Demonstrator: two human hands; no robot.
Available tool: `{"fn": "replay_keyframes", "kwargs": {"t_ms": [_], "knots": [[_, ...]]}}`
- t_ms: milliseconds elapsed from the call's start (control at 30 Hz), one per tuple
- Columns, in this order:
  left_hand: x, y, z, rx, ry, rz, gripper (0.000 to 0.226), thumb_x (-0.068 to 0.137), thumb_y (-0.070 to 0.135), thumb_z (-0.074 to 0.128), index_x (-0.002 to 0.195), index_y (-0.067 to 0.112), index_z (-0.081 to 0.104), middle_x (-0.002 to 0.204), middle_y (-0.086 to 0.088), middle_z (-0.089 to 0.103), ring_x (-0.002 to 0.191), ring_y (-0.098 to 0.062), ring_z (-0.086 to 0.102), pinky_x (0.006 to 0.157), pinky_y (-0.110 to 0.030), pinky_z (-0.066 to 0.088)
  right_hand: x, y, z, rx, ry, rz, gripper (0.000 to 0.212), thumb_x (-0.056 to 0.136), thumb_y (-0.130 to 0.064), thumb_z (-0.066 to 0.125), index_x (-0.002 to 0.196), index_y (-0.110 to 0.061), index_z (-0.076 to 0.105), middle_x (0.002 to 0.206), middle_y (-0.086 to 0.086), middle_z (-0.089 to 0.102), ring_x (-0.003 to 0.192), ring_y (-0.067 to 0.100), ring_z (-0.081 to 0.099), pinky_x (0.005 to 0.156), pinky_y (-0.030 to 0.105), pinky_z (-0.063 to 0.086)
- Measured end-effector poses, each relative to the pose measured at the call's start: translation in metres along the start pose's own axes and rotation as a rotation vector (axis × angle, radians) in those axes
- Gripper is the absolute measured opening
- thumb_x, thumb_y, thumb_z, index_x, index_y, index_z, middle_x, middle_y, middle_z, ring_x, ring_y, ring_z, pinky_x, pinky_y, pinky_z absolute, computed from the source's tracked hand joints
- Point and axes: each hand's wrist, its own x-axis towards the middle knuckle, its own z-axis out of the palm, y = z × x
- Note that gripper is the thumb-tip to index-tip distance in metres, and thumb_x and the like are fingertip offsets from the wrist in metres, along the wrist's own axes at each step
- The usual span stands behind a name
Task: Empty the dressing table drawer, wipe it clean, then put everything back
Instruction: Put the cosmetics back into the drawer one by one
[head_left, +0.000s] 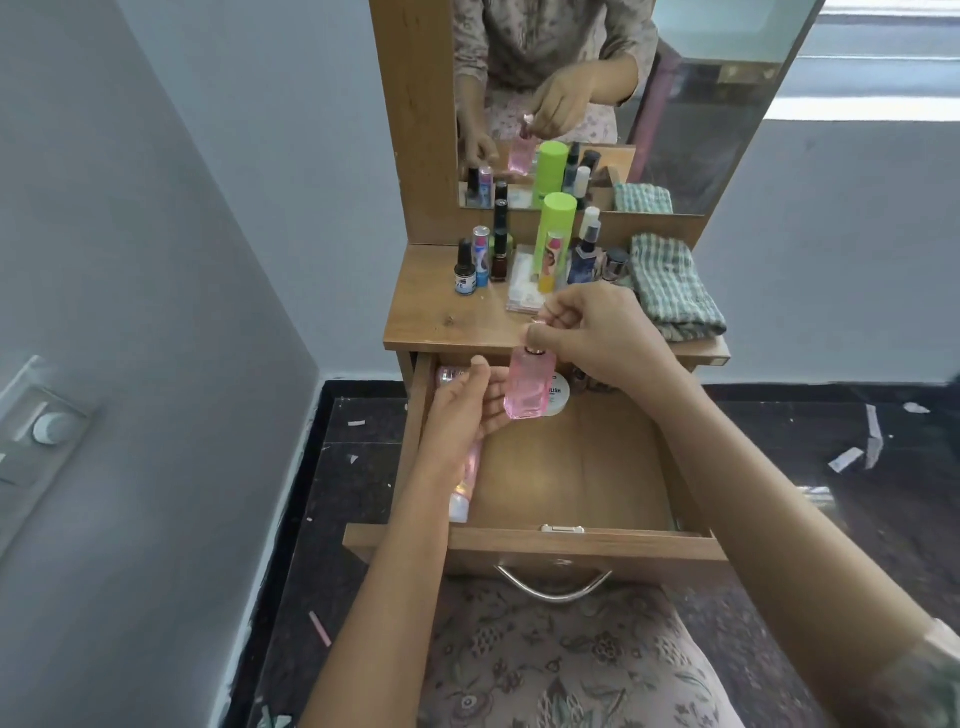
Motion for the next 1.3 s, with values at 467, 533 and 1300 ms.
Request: {"fn": "replay_keyframes", "kwargs": {"t_ms": [467,533,1300], "knots": [[0.016,-0.019,-0.01,0.278,0.202,-0.144,0.042,0.078,0.056,0.055,0.09,0.02,0.072,0.089,0.0,0.073,0.09,-0.017,0.068,0.088,-0.04,0.055,-0.023,0.038,0.08,-0.037,0.233,0.243,0.02,0.078,-0.035,0.071,0.086,-0.017,0.069,0.076,-0.004,0.066,0.081,0.018,0.062,0.068,0.028,0.043],[0.014,-0.02,-0.011,0.316,0.228,-0.123,0.04,0.075,0.058,0.055,0.087,0.023,0.07,0.088,0.001,0.073,0.088,-0.017,0.068,0.088,-0.044,0.054,-0.021,0.041,0.09,-0.02,0.246,0.248,0.021,0.08,-0.034,0.07,0.093,-0.017,0.069,0.083,-0.003,0.068,0.086,0.018,0.061,0.07,0.027,0.041],[0.015,-0.018,-0.009,0.353,0.412,-0.057,0.01,0.092,0.027,0.054,0.095,0.024,0.063,0.086,0.006,0.065,0.083,-0.014,0.063,0.081,-0.038,0.055,-0.002,0.059,0.118,0.259,0.199,0.284,0.04,0.076,-0.01,0.076,0.114,-0.008,0.065,0.096,0.004,0.065,0.088,0.017,0.062,0.084,0.027,0.051]]}}
